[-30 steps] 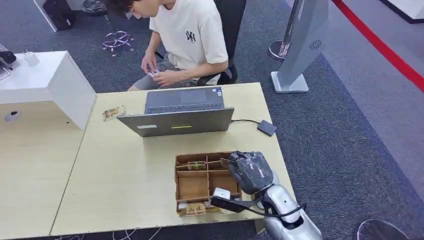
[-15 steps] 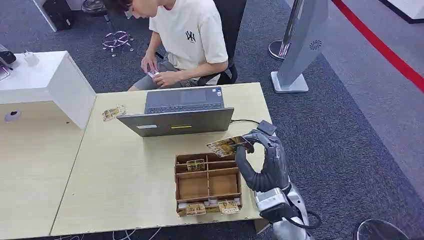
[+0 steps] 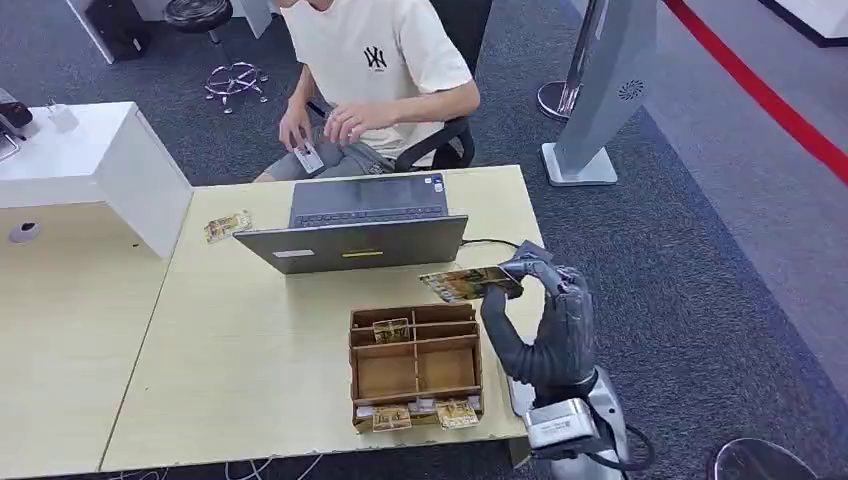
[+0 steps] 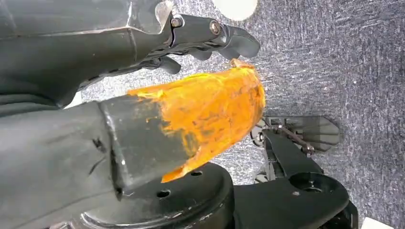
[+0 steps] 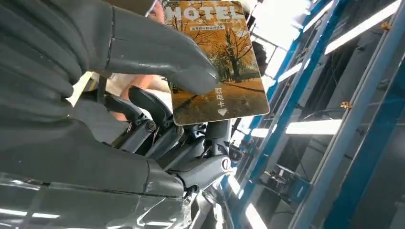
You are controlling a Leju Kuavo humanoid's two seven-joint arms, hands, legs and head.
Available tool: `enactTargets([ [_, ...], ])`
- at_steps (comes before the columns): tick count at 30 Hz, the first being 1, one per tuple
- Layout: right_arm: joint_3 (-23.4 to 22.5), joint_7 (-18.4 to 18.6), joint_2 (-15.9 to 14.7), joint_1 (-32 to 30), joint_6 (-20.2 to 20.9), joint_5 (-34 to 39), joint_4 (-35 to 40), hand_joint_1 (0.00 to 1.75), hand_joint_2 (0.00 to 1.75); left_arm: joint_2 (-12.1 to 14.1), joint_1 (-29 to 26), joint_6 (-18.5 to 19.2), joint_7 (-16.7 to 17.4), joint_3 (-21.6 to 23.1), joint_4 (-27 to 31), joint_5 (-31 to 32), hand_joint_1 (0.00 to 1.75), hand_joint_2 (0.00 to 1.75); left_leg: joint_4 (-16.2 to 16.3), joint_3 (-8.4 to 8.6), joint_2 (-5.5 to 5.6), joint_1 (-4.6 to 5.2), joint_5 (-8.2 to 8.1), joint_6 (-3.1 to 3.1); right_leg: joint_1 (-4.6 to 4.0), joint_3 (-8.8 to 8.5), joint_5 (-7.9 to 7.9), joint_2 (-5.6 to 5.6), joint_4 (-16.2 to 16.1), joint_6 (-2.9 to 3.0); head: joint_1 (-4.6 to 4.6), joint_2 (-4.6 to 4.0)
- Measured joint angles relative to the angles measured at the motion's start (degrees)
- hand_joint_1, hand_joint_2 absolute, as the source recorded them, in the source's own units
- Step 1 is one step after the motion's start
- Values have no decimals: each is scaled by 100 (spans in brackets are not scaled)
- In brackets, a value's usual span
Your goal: Pass the card to the sensor for recognition and then transmit it.
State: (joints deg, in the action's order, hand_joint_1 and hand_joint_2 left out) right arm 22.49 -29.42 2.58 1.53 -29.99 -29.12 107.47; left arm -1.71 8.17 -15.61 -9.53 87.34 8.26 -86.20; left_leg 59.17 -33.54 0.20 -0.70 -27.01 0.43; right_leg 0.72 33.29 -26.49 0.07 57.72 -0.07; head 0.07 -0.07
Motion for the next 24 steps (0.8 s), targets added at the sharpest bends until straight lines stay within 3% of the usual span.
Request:
enactTargets([
  [7,120,664,85,961,-612,-1601,-845,175,175,-44,54,87,262,44,0,258,0,0,0,2,-8,0,11,4,0,0,9,-4,1,1,0,0],
  [12,214,954,199,1667,-850,-2271,-1630,175,175,-72,133,131,378,52,0,491,0,0,0,1,-5,0,19,1,0,1,18,-2,3,8,0,-2],
  [20,258,1145,315,2219,-944,-2718,-2365,175,175,-98,195,168,433,87,0,621,0,0,0,-1,0,-1,24,2,0,2,20,0,3,5,0,0],
  [24,212,1278,419,2407,-950,-3678,-2633,175,175,-107,216,229,542,87,0,828,0,0,0,-2,-1,0,24,2,0,5,20,-2,3,5,0,0],
])
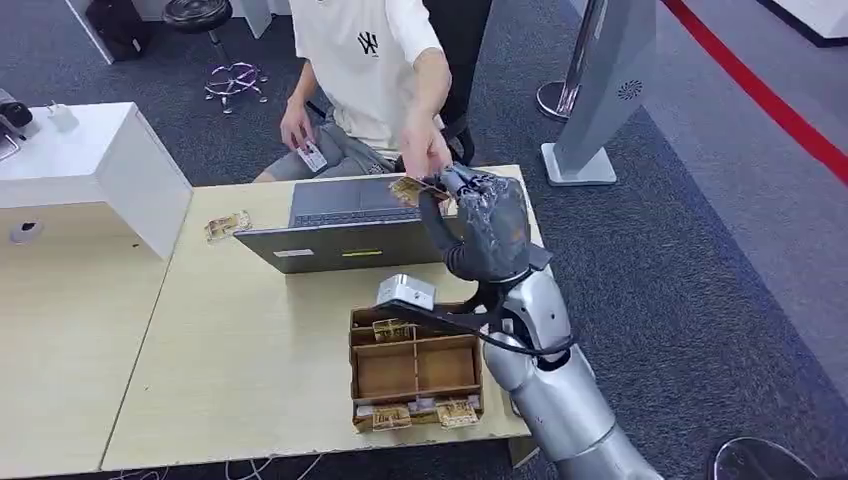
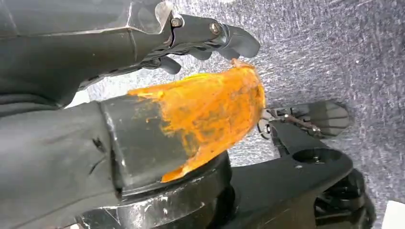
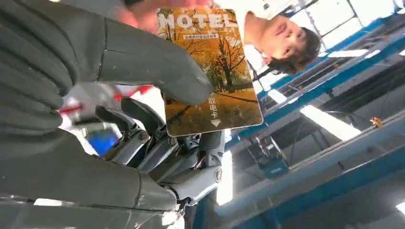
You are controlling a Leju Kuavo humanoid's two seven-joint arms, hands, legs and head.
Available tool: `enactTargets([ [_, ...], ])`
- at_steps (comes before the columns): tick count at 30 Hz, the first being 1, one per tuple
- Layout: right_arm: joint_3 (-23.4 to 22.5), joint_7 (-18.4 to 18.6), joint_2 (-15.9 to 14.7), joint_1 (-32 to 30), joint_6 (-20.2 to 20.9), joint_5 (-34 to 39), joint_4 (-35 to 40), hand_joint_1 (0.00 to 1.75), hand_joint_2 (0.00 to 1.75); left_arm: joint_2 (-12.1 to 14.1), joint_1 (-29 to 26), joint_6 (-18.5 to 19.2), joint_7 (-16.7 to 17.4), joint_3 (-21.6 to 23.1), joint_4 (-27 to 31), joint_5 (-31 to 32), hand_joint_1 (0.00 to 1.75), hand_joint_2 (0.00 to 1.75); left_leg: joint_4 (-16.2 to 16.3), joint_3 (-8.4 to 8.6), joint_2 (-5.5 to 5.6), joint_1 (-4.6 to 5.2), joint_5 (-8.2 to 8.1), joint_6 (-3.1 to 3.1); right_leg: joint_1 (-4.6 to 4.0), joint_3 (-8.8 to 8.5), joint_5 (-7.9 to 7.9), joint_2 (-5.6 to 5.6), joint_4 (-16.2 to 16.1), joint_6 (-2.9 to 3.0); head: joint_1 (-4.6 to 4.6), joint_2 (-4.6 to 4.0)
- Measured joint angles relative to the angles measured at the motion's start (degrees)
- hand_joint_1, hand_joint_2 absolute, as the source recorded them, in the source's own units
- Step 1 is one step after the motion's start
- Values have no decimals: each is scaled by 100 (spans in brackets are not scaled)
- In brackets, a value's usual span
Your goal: Pass the card to the sensor for recognition and then transmit it.
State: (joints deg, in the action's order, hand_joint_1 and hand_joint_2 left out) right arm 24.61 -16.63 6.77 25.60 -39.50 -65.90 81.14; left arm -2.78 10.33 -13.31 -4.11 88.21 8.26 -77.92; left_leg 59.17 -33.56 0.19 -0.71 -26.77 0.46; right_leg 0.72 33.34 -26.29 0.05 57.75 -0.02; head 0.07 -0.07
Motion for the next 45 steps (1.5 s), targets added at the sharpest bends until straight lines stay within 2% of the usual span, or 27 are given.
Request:
enactTargets([
  [2,-131,-48,109,95,0,-627,-159,175,175,-17,22,9,53,0,0,81,0,0,0,0,0,0,0,0,0,0,0,1,0,0,0,-2],
  [3,-223,-87,173,141,0,-892,-235,148,175,-26,26,9,63,0,0,112,0,0,0,0,1,0,1,0,0,0,0,1,0,0,0,0],
  [4,-304,-103,223,162,0,-1080,-265,21,175,-31,27,9,70,0,0,129,0,0,0,0,1,-1,1,0,0,-1,0,1,0,0,0,0],
  [5,-392,-98,278,174,-2,-1235,-282,0,175,-39,28,9,85,2,0,129,0,0,0,0,1,-1,1,0,0,-1,0,2,0,0,-2,0],
  [10,-641,179,335,153,-7,-1766,-295,0,175,-55,28,9,96,2,0,125,0,0,0,0,1,1,1,0,0,0,1,1,0,-1,0,-2],
  [27,-796,219,335,93,-9,-1799,-291,0,175,-57,28,9,96,7,0,112,0,0,1,0,0,0,1,0,0,3,1,0,0,-1,0,-2],
  [35,-804,376,335,-72,-9,-1833,-116,0,175,-81,32,20,57,9,0,83,0,0,1,-1,0,1,0,0,0,4,1,0,0,-1,0,-2],
  [36,-813,299,335,-124,-9,-1746,-64,0,0,-83,32,20,55,9,0,66,0,0,1,-1,0,1,0,0,0,4,1,0,0,-1,0,0],
  [39,-973,-314,455,-408,-9,-907,140,0,0,-83,24,4,31,7,0,-33,0,0,0,-3,1,0,-1,1,0,4,0,1,0,0,0,0],
  [40,-992,-519,512,-545,0,-269,199,0,0,-81,14,-11,-19,9,0,-98,0,0,0,-3,0,-1,-1,0,0,4,-1,1,0,0,0,0],
  [41,-930,-599,525,-733,62,772,324,0,0,-81,-3,-35,-83,7,0,-174,0,0,-1,-5,3,-1,-2,0,0,4,-3,3,0,2,2,0],
  [43,-722,-590,505,-1078,550,2792,637,0,0,-79,-70,-68,-193,-2,0,-291,0,0,-2,-7,4,-1,-7,6,-1,10,-7,3,0,5,-2,-2],
  [44,-629,-689,463,-1241,988,3709,794,0,0,-72,-110,-96,-238,-13,0,-352,0,0,-2,-8,1,0,-8,8,0,15,-6,1,0,6,2,0],
  [45,-533,-851,396,-1445,1660,4730,1026,0,0,-68,-144,-122,-282,-26,0,-424,0,0,-2,-7,1,0,-10,9,0,15,-7,-1,-1,6,0,-2],
])
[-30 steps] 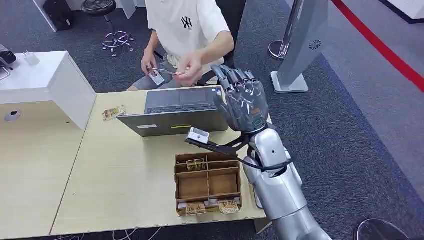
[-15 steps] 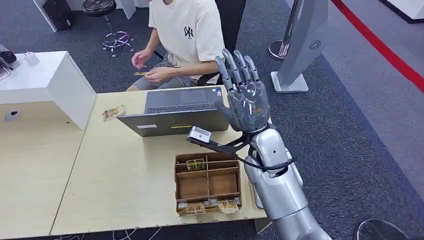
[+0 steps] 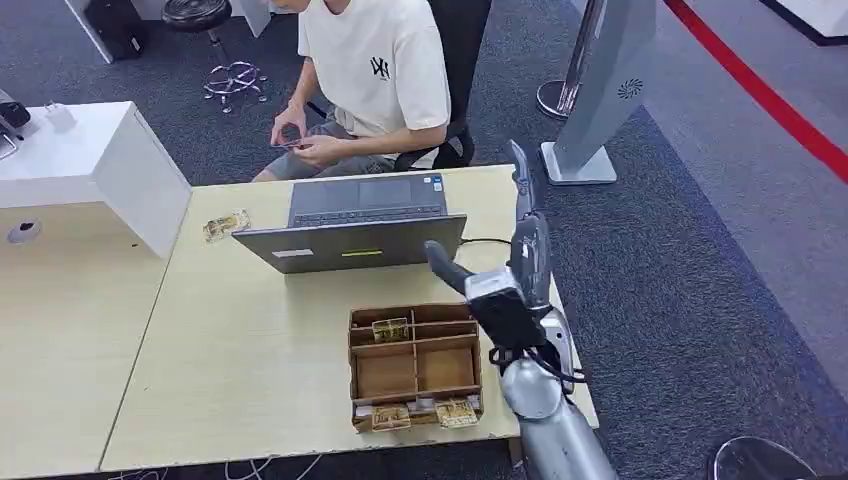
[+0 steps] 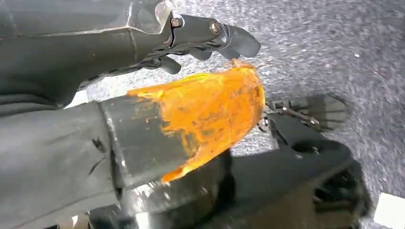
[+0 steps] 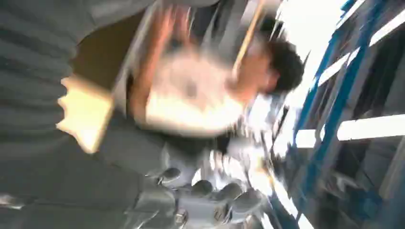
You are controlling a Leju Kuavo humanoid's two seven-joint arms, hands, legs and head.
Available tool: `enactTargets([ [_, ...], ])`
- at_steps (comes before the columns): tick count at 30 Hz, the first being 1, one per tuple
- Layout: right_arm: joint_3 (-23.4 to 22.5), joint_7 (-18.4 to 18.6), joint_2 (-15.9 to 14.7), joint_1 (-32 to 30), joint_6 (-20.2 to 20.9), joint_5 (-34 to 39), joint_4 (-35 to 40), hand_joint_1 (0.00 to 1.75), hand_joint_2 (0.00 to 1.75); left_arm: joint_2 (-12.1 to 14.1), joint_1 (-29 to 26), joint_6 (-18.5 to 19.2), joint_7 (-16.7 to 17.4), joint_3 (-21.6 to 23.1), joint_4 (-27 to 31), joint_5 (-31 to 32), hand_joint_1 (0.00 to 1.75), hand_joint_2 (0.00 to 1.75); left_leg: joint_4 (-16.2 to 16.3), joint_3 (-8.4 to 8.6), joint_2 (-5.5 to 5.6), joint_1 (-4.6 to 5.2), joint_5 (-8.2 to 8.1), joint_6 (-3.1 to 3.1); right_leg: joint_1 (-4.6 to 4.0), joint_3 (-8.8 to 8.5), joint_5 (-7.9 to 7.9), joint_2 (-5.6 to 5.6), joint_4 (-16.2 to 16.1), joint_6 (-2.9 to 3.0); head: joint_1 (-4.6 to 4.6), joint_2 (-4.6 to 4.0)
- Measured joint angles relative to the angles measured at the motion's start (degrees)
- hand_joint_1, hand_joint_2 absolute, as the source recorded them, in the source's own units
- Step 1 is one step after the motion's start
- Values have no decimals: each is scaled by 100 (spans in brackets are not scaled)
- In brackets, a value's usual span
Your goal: Pass the card to the sensor for recognition and then transmit it.
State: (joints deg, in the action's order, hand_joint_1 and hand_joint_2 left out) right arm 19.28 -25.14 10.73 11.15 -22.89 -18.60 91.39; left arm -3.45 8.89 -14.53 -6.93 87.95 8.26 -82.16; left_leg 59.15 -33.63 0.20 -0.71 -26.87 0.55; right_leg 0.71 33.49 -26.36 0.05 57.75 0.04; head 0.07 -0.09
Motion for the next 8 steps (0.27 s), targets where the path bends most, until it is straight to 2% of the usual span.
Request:
enactTargets([
  [2,181,-319,-177,-406,1297,1350,410,0,0,22,-43,-7,-63,-35,0,-68,0,0,0,-6,2,0,0,-1,0,2,-3,2,0,-2,-2,2],
  [4,318,-539,-321,-681,2108,1806,680,0,0,42,-65,-11,-98,-66,0,-107,0,0,0,-7,2,-1,-5,-3,0,2,-6,3,0,-4,0,0],
  [8,426,-705,-513,-1075,3097,2203,972,0,0,61,-67,-42,-129,-85,0,-164,0,0,-1,-7,1,0,-6,-4,0,2,-9,2,0,-4,0,0],
])
